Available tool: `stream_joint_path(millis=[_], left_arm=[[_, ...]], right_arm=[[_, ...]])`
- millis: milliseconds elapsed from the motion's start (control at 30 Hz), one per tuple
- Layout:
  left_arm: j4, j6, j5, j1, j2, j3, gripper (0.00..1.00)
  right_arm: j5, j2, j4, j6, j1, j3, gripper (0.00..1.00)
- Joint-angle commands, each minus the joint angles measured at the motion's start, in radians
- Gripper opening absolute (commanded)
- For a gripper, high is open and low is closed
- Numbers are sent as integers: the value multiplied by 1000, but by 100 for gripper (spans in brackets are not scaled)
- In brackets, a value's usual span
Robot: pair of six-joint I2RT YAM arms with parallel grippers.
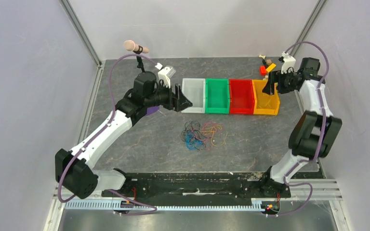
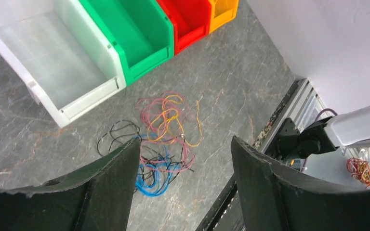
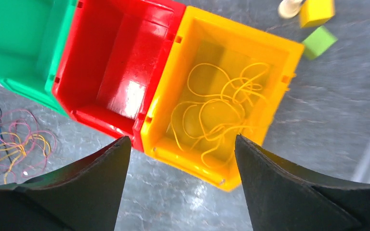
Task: Untangle the cables
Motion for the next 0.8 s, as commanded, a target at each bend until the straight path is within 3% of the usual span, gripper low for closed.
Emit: stream_joint_path(millis=[0,133,300,533,767], left_arm=[[-32,56,-24,12,-50,-65,76],[-15,16,31,13,-36,-131,74],[26,-61,74,12,52,-181,72],[84,-137,90,8,199,-185,66],[97,-152,87,4,260,-178,66]], right_arm=[[108,-200,-118,-126,36,-12,82],[196,-323,-172,-199,140,-91,81],[31,-412,-266,-171,321,-269,75],[-22,-479,-64,-124,607,-567,49],[37,-410,79,-98,803,-634,46]])
